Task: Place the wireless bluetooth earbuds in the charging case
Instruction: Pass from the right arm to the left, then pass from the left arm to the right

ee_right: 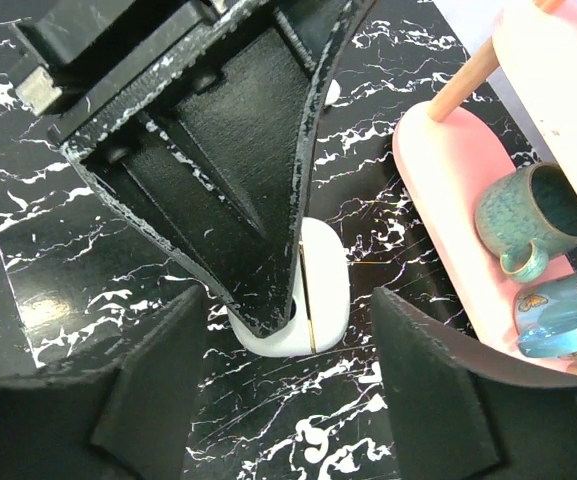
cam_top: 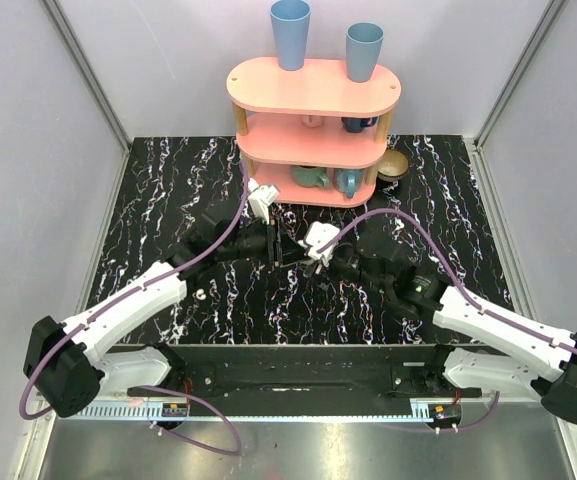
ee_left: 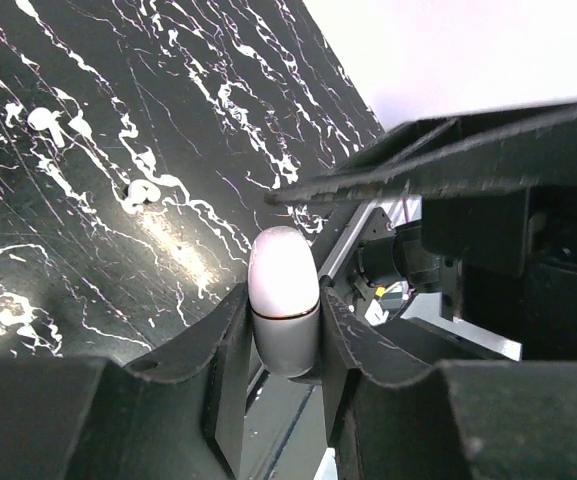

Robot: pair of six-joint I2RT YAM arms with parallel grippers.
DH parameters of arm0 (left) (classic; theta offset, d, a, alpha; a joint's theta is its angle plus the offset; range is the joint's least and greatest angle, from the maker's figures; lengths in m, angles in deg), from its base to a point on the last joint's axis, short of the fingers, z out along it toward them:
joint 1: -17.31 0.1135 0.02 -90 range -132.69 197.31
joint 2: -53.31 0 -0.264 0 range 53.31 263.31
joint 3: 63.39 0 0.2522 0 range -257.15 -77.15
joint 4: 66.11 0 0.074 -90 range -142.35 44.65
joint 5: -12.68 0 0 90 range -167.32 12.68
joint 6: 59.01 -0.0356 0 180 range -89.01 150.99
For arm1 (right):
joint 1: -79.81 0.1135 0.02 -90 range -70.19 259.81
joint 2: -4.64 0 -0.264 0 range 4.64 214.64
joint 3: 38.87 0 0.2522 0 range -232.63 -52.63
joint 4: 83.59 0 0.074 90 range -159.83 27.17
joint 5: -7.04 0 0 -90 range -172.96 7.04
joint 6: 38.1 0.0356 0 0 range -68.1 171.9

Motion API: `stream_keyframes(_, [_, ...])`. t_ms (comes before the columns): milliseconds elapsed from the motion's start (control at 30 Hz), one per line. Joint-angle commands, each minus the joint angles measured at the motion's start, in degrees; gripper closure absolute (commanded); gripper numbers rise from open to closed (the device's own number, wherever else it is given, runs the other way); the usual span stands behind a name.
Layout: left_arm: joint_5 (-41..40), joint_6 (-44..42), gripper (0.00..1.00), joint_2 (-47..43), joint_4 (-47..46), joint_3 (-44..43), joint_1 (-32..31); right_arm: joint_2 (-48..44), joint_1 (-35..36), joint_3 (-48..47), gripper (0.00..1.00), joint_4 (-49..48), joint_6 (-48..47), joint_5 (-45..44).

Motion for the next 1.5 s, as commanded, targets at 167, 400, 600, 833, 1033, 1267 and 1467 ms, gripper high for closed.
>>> stream_keyframes(167, [-10.6, -14.3, 1.00, -7.1, -2.6, 2.3, -0.1, -9.0, 0.5, -2.1, 0.09, -1.8, 17.8, -1.6])
stream_keyframes(400, [-14.3, -21.7, 1.00, -20.1, -24.0, 17.7, -0.2, -12.5, 0.5, -3.5, 0.05, 0.3, 44.9, -9.5])
stream_keyframes(600, [-14.2, -26.2, 1.00, -28.4, -38.0, 26.1, -0.2, -4.8, -1.8, -11.7, 0.02, 9.6, 60.4, -5.9])
stream_keyframes(833, [-7.1, -29.2, 1.00, -27.7, -52.3, 30.9, -0.4, -1.1, -7.8, -6.6, 0.03, -3.4, 83.1, 10.2])
stream_keyframes(1033, [-4.9, -30.3, 1.00, -26.8, -53.1, 31.4, -0.5, 0.2, -8.1, -2.6, 0.03, -13.6, 89.9, 14.1])
stream_keyframes(1267, [-4.5, -31.1, 1.00, -26.0, -53.5, 31.0, -0.5, 4.0, -8.1, -0.4, 0.04, -21.1, 95.2, 17.8])
stream_keyframes(1467, [-4.8, -30.9, 1.00, -25.8, -52.9, 30.7, -0.6, 6.6, -8.0, 0.3, 0.16, -25.3, 98.0, 20.2])
